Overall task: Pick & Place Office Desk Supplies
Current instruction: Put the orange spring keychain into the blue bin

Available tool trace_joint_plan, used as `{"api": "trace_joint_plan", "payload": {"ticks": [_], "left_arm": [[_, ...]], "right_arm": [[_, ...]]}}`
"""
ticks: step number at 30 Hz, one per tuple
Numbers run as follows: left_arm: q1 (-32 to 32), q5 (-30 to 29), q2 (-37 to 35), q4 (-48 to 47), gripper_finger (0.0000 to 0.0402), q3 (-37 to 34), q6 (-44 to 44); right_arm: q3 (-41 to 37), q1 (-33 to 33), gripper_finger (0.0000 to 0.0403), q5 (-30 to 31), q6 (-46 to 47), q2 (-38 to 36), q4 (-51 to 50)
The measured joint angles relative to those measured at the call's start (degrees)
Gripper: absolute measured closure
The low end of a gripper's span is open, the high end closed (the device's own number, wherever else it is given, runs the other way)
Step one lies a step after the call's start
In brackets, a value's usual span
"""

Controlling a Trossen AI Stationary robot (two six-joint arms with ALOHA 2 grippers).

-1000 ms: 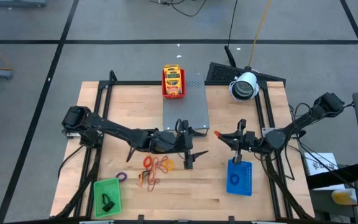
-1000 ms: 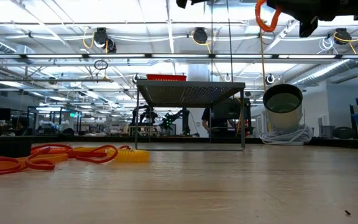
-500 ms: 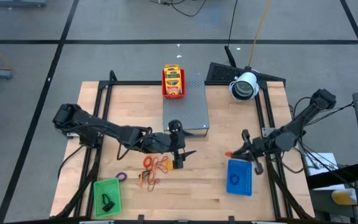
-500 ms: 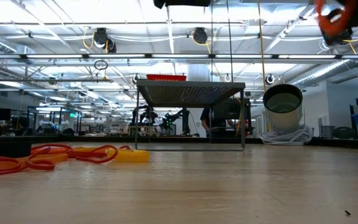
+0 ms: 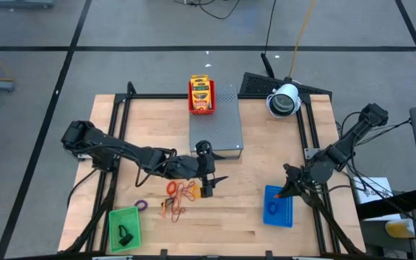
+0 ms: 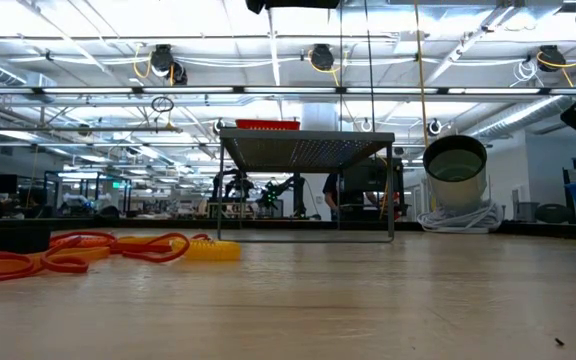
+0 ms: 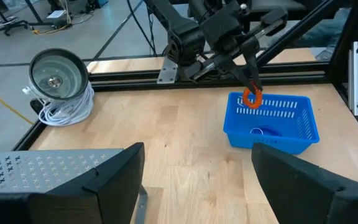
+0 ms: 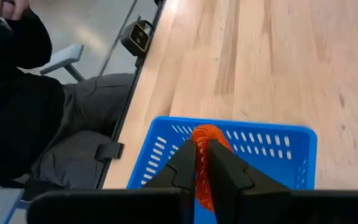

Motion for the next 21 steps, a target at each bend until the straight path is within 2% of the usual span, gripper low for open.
{"api": "trace_joint_plan", "payload": {"ticks": [8, 21], "left_arm": [[0.16, -0.02, 0.0, -0.01, 0.01, 0.0, 0.26], [0.11, -0.02, 0.04, -0.04, 0.0102, 0.0, 0.3]], "right_arm": [[0.0, 0.0, 0.036, -0.11, 1.5, 0.0, -1.16], [0.0, 0.0, 0.035, -0.14, 3.86, 0.0, -1.0]]}}
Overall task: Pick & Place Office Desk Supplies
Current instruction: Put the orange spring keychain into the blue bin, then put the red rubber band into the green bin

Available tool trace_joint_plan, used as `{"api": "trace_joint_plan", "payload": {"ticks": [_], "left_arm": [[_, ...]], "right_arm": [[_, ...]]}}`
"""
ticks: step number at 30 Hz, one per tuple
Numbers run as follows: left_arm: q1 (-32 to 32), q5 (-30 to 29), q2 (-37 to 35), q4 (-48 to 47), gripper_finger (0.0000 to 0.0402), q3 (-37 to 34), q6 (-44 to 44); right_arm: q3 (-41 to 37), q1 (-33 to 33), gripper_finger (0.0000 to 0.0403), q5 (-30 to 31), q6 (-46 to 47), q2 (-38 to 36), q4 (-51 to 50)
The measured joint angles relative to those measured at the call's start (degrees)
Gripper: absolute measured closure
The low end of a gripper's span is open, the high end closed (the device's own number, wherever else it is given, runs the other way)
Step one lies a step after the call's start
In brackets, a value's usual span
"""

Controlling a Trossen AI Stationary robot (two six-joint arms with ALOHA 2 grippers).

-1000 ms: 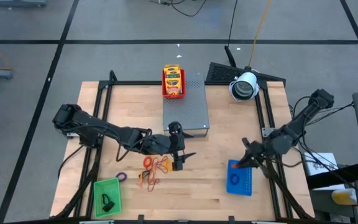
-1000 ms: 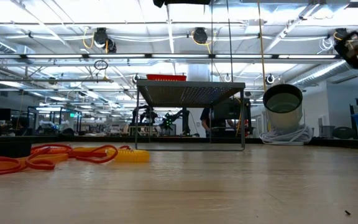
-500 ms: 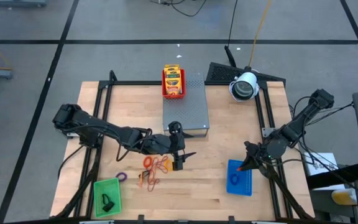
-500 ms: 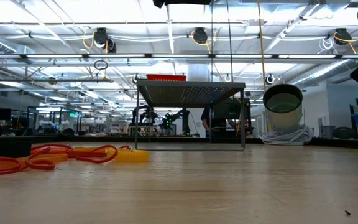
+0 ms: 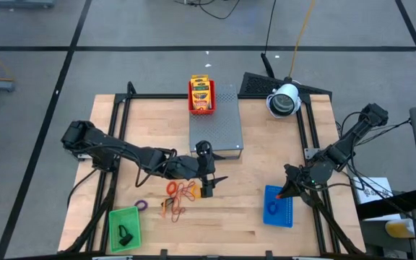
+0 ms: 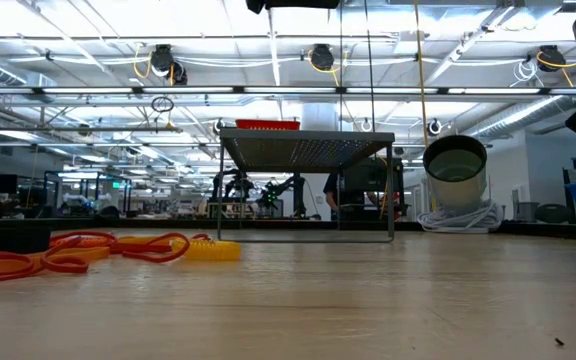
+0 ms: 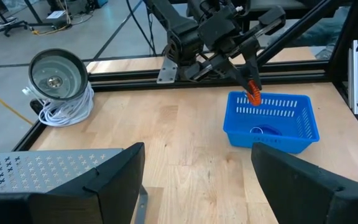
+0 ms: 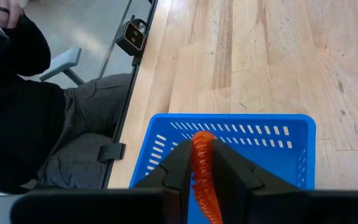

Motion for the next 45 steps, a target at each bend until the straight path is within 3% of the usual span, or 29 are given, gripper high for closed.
{"api": "trace_joint_plan", "payload": {"ticks": [15, 24, 32, 39, 45], "left_arm": [[0.0, 0.05, 0.0, -0.09, 0.01, 0.0, -0.11], [-0.02, 10.7, 0.02, -2.74, 0.0105, 0.0, -0.07], [0.0, 11.93, 0.02, -0.48, 0.0107, 0.0, -1.76], [0.0, 11.95, 0.02, 0.33, 0.0105, 0.0, -3.95], [0.13, 11.95, 0.02, 4.28, 0.0104, -0.02, -4.5]], "right_arm": [[0.0, 0.0, 0.0289, 0.33, -4.22, 0.26, 1.66], [-0.02, -0.04, 0.03, 5.06, -24.9, 4.42, 22.94], [-0.01, -0.17, 0.029, 15.39, -30.54, 9.96, 39.51], [-0.02, -0.17, 0.0289, 15.29, -41.81, 12.27, 42.91], [-0.02, -0.17, 0.0295, 15.6, -42.51, 13.95, 47.62]]}}
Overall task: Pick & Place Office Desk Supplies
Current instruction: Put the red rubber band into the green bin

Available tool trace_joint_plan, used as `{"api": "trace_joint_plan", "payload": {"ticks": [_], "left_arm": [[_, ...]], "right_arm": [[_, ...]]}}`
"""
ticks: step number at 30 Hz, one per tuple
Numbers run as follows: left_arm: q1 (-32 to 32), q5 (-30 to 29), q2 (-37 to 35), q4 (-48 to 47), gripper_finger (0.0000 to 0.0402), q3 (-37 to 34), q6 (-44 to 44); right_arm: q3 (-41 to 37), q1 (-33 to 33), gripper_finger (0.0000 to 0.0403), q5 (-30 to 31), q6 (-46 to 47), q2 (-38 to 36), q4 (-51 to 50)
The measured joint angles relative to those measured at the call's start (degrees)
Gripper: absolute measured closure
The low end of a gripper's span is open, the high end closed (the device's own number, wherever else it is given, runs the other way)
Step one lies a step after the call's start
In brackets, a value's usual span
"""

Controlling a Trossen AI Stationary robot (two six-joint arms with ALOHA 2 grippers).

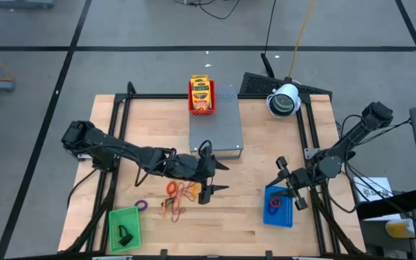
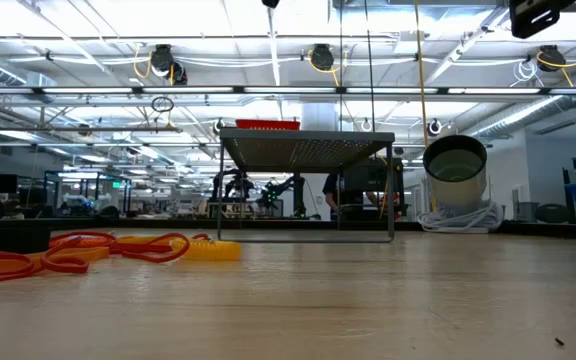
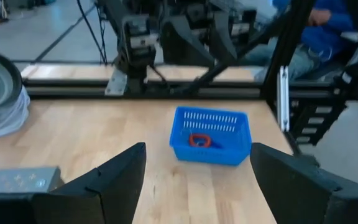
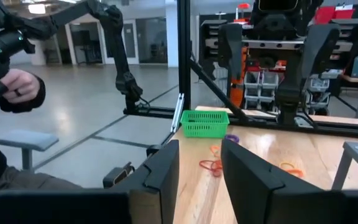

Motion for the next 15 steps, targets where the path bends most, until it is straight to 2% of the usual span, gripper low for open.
{"api": "trace_joint_plan", "payload": {"ticks": [8, 15], "left_arm": [[0.09, 2.05, 0.0, -0.29, 0.0116, 0.0, 0.14], [-1.57, 6.21, -2.52, -8.2, 0.0141, -0.04, 2.21]], "right_arm": [[0.0, -0.07, 0.0298, 0.0, -2.19, 0.91, 0.79], [0.01, -2.7, 0.0313, -0.09, -2.54, 2.95, 3.09]]}}
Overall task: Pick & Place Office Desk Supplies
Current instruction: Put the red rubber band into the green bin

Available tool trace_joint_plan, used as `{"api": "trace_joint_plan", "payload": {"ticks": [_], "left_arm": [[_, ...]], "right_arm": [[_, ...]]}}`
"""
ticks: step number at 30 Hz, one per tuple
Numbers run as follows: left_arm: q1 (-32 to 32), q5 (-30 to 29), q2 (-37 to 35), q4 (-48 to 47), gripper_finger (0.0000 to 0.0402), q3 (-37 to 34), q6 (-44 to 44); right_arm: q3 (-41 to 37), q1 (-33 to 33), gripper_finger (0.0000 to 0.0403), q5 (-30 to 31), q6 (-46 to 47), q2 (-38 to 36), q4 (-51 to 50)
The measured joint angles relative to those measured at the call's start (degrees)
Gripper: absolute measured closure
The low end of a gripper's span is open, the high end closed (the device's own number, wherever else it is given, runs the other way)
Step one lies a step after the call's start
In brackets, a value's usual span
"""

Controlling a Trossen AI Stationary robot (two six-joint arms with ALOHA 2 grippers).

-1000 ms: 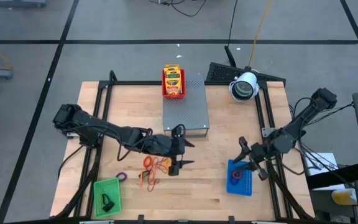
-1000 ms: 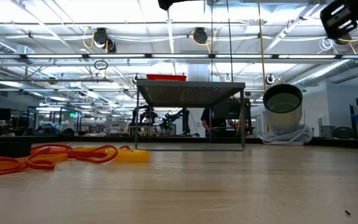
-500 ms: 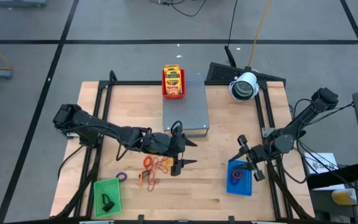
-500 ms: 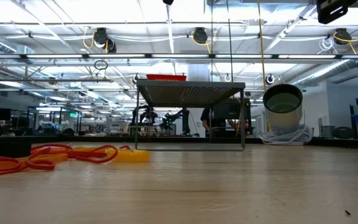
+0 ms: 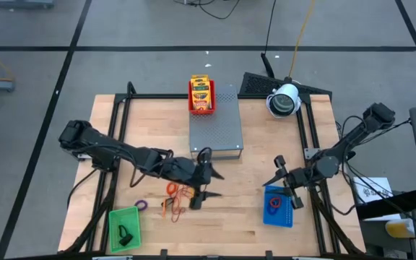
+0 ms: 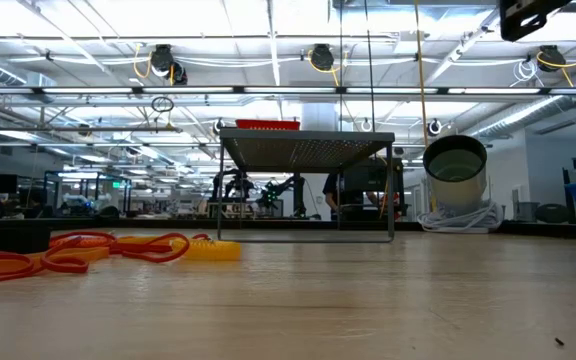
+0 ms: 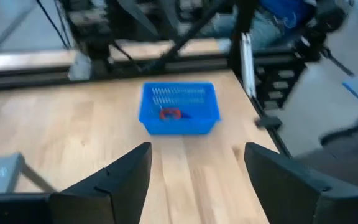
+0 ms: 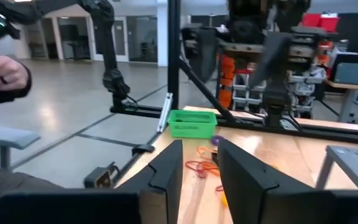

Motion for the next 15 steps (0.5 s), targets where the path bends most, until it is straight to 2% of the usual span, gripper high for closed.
{"api": "trace_joint_plan", "payload": {"ticks": [8, 15], "left_arm": [[-2.26, -1.2, -6.51, -12.86, 0.0153, 0.04, -4.56], [-4.56, -4.03, -8.48, -30.21, 0.0151, 0.04, -17.59]], "right_arm": [[-0.01, -5.24, 0.0317, 0.09, 2.61, 2.92, 2.1], [0.0, -9.87, 0.0319, 0.15, 2.82, 7.48, 7.64]]}}
